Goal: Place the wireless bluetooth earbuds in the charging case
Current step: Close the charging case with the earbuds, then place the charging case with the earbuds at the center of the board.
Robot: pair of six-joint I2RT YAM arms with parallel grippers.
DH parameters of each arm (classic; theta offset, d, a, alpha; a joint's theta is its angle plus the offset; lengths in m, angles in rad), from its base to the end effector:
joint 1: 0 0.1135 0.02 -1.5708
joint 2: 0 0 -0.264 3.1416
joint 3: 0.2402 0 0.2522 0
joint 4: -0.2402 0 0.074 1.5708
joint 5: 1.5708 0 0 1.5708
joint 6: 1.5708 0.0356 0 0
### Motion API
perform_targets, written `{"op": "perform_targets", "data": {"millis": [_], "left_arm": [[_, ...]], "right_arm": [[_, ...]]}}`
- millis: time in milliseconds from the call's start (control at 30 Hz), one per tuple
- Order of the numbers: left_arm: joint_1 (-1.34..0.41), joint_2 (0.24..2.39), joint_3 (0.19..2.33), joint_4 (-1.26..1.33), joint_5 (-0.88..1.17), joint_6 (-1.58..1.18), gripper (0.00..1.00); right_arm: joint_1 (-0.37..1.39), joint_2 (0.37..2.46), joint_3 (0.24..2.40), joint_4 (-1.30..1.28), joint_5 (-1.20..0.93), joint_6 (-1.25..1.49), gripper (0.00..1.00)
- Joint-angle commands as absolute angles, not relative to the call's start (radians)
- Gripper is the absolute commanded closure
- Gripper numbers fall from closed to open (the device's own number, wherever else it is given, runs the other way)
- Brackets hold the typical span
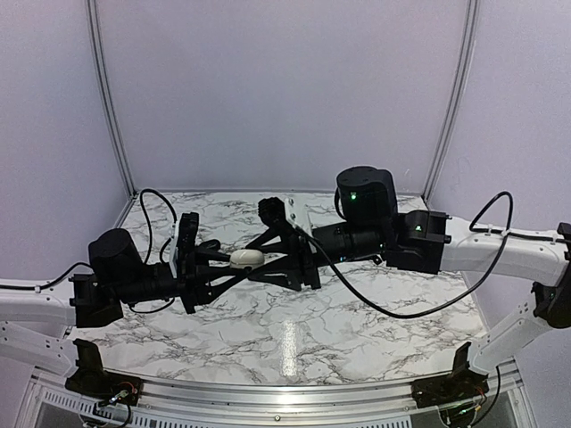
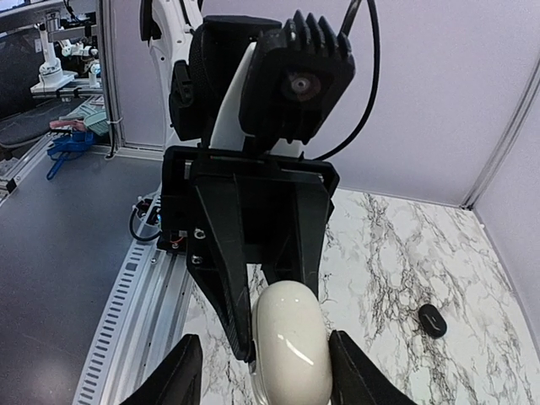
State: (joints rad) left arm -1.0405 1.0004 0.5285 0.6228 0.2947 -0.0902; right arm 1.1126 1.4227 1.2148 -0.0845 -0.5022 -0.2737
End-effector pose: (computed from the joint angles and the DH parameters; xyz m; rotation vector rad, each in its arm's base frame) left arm 0.1073 -0.2034 0.2940 0.9200 1.2199 -1.1272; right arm 0.1323 0.3070 0.3524 -1.5125 1.2464 1.0338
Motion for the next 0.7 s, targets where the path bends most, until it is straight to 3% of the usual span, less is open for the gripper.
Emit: {"op": "perform_targets", "data": {"millis": [0,300,667], "left_arm": [[-1.015,1.001,0.563,0.65,0.238,-0.115,1.0],[-0.955,1.042,0.56,0.638,0.12,-0.222,1.0],[-0.718,1.24,0.564,0.579,0.14,-0.512,1.0]], "right_arm": [[1.148,1.4,1.244,-0.144,-0.53,-0.296,0.49],[1.054,1.321,1.146,0.023,-0.43,-0.178,0.37],[1.0,1.249,1.051,0.108,-0.264,-0.098,0.25]]}}
